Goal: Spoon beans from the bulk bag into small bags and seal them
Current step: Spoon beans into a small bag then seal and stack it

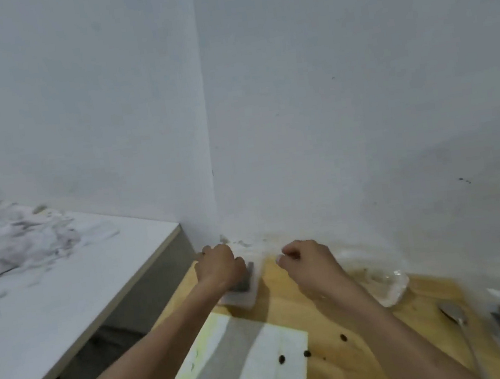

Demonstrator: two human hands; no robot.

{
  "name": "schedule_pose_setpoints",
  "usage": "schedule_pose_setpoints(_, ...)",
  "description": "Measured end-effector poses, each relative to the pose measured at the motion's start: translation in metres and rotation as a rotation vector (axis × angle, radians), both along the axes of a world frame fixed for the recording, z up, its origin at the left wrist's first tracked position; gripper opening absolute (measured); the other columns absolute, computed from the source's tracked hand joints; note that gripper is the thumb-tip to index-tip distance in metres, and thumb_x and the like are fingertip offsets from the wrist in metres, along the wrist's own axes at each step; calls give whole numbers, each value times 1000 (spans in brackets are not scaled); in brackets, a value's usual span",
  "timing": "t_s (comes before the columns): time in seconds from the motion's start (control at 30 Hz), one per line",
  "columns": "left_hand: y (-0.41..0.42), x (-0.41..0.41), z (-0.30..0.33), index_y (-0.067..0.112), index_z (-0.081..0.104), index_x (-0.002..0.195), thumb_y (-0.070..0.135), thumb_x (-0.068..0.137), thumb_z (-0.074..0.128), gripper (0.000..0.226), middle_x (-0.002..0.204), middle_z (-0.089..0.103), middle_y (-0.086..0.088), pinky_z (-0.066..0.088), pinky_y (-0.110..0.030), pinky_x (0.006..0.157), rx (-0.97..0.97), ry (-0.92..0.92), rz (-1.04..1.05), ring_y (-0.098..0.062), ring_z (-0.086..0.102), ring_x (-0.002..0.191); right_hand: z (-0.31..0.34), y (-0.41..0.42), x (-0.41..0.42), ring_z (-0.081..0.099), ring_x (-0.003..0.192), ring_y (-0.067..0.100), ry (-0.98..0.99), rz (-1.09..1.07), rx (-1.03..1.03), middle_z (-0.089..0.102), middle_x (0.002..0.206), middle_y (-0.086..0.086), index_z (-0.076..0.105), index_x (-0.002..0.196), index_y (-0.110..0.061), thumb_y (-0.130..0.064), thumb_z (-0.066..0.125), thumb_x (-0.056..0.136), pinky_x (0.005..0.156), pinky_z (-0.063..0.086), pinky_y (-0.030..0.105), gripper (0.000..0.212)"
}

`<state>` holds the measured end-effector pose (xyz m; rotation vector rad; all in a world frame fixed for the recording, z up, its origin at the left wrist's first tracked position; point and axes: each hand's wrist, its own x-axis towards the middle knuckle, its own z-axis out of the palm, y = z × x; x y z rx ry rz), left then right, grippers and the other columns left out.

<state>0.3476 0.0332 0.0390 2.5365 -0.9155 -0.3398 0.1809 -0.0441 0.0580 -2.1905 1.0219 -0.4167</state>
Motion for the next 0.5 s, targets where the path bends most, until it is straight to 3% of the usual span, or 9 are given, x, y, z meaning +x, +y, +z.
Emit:
schedule_pose_setpoints(0.03,10,10,-8,3,58,122,31,96,53,38,136,55,-24,44,-41,101,33,14,12,-40,50,128,-9,7,13,57,69,21,26,7,40,59,79,8,63,81,-18,-30,59,96,65,38,28,20)
schedule_pose_setpoints(0.1,29,24,-18,3,58,128,36,98,54,45,137,58,-20,47,-40,101,36,76,17,-38,54,127,-27,18,33,41,53,19,85,0,83,43,61,4,45,66,-15,-30,58,96,56,30,30,35)
schedule_pose_setpoints(0.27,53,34,-34,4,65,129,23,90,71,44,131,66,-15,52,-34,96,-199,250,71,-29,63,119,-44,33,54,35,49,18,69,-69,138,34,57,0,42,62,-18,-23,60,90,55,27,30,34)
schedule_pose_setpoints(0.33,57,33,-33,6,67,128,17,88,73,42,130,66,-12,49,-27,90,-286,269,87,-27,63,119,-45,30,57,43,53,19,-4,-127,221,43,59,3,50,62,-18,-18,63,87,56,32,31,28)
schedule_pose_setpoints(0.4,58,32,-34,6,71,120,9,85,75,35,120,69,-9,49,-28,84,-385,336,107,-27,65,113,-46,25,57,64,71,26,-131,-195,357,68,77,5,71,80,-15,-14,67,85,63,48,35,6)
schedule_pose_setpoints(0.5,61,31,-30,8,72,98,2,77,77,23,99,73,-13,56,-41,82,-610,530,114,-31,69,97,-42,18,55,68,94,25,-284,-247,477,74,102,7,74,107,-13,-6,67,88,74,56,35,21)
